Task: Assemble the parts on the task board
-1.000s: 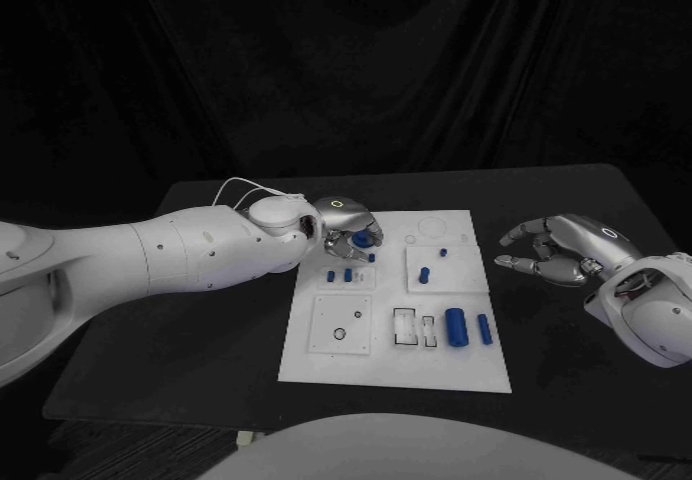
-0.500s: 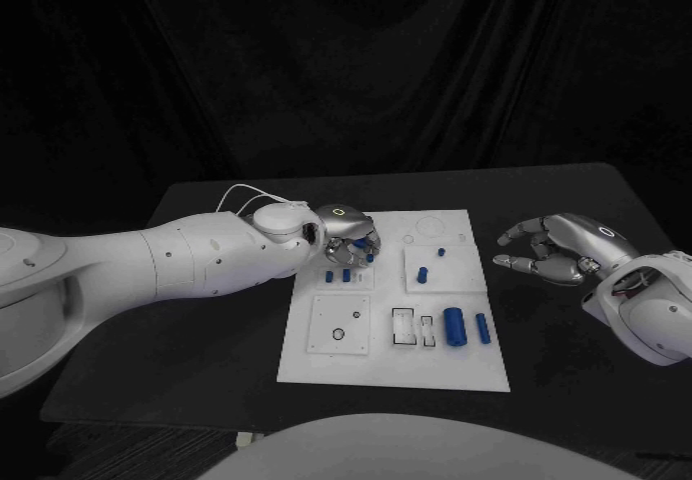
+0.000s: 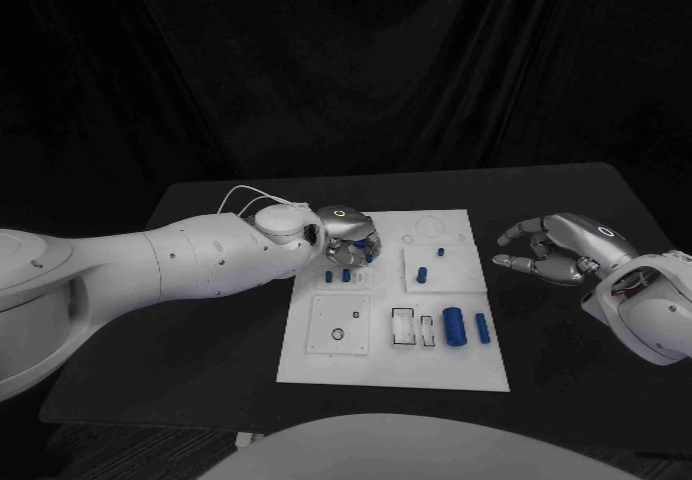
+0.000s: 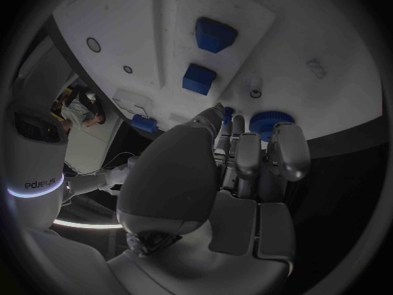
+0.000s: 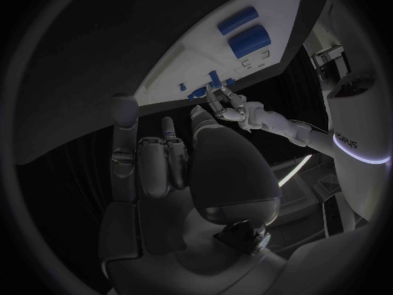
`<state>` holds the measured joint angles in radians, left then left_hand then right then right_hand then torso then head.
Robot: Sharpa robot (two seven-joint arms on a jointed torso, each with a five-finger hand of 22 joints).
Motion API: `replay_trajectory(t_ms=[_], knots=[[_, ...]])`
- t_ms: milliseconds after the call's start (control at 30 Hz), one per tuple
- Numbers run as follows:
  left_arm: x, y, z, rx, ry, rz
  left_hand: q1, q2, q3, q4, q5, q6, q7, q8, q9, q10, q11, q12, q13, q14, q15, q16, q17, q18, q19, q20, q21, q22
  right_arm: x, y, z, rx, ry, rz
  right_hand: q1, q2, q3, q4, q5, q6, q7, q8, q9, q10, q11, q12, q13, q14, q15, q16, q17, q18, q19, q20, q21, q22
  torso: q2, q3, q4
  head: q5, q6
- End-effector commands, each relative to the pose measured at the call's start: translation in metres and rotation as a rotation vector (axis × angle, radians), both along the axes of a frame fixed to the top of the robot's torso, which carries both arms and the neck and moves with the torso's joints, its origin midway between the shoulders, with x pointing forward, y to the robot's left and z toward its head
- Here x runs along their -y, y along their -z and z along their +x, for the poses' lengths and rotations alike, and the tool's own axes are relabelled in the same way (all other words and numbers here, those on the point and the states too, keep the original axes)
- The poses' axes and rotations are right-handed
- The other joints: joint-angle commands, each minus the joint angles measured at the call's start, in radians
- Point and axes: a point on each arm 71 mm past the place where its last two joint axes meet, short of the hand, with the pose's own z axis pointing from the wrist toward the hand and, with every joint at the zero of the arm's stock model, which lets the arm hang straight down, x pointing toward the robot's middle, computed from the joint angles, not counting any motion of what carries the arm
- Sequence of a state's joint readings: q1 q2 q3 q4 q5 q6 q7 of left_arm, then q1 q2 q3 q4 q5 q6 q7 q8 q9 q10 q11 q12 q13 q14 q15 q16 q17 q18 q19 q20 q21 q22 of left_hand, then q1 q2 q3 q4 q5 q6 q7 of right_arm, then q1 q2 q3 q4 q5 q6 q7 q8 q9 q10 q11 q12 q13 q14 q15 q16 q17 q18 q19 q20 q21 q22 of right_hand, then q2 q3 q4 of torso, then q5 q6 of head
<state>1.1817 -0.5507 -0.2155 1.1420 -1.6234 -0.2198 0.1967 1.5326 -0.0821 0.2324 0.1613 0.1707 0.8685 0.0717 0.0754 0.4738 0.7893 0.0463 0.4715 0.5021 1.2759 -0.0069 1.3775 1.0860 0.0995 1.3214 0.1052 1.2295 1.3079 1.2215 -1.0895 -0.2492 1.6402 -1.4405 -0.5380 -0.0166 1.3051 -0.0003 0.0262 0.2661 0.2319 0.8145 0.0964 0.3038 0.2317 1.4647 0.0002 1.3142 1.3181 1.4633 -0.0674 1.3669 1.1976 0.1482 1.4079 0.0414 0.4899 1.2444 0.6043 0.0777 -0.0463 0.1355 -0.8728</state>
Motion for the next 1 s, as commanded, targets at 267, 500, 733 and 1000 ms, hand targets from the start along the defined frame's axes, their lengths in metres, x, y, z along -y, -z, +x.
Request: replay_trajectory(t_ms=[267, 500, 733, 1000], knots=[[0.005, 0.003, -0.002, 0.012, 0.042, -0.024, 0.0, 0.017, 0.013, -0.005, 0.012, 0.028, 0.001, 0.013, -0.005, 0.021, -0.01, 0.011, 0.001, 0.001, -0.006, -0.004, -0.006, -0.018, 0.011, -0.001, 0.008, 0.155, 0.0, 0.001, 0.0, -0.007, 0.006, -0.002, 0.003, 0.0, -0.001, 0.002, 0.004, 0.006, 0.003, -0.006, -0.001, 0.004, 0.008, -0.007, -0.001, 0.044, 0.005, -0.003, -0.001, 0.008, 0.001, 0.004, -0.002, 0.0, 0.0, -0.0003, 0.001, -0.005, 0.0], [0.006, 0.003, -0.002, 0.041, 0.04, -0.047, 0.032, 0.037, 0.04, -0.042, 0.018, 0.134, 0.014, 0.06, 0.001, 0.123, -0.017, 0.039, 0.0, 0.006, -0.011, -0.009, -0.018, -0.027, 0.039, -0.003, 0.046, 0.168, -0.001, 0.001, 0.0, -0.009, 0.006, -0.003, 0.003, 0.001, -0.001, 0.003, 0.004, 0.007, 0.002, -0.006, -0.001, 0.004, 0.008, -0.007, -0.001, 0.044, 0.005, -0.004, -0.002, 0.008, 0.001, 0.004, -0.002, 0.0, 0.0, 0.0001, 0.0006, -0.004, 0.0], [0.002, -0.001, -0.002, 0.095, 0.028, -0.083, 0.062, 0.03, 0.063, -0.085, 0.013, 0.176, 0.024, 0.047, -0.027, 0.205, -0.015, 0.004, -0.035, 0.025, -0.011, -0.03, -0.055, -0.034, 0.067, -0.01, 0.082, 0.178, -0.001, 0.002, 0.0, -0.011, 0.005, -0.004, 0.003, 0.001, -0.001, 0.003, 0.004, 0.007, 0.002, -0.006, -0.001, 0.004, 0.008, -0.007, -0.001, 0.044, 0.005, -0.004, -0.002, 0.008, 0.001, 0.004, -0.002, 0.0, 0.0, 0.0001, 0.001, -0.005, 0.0], [-0.008, -0.008, -0.011, 0.129, 0.016, -0.122, 0.053, 0.024, 0.065, -0.081, -0.001, 0.189, 0.028, 0.032, -0.046, 0.227, -0.011, -0.038, -0.062, 0.043, -0.015, -0.035, -0.057, -0.038, 0.081, -0.015, 0.098, 0.182, 0.001, 0.004, -0.002, -0.018, 0.005, -0.006, 0.003, 0.001, -0.001, 0.003, 0.004, 0.007, 0.002, -0.006, -0.001, 0.004, 0.008, -0.007, -0.001, 0.044, 0.005, -0.004, -0.002, 0.008, 0.001, 0.004, -0.002, 0.0, 0.0, 0.0002, 0.0016, -0.007, 0.0]])
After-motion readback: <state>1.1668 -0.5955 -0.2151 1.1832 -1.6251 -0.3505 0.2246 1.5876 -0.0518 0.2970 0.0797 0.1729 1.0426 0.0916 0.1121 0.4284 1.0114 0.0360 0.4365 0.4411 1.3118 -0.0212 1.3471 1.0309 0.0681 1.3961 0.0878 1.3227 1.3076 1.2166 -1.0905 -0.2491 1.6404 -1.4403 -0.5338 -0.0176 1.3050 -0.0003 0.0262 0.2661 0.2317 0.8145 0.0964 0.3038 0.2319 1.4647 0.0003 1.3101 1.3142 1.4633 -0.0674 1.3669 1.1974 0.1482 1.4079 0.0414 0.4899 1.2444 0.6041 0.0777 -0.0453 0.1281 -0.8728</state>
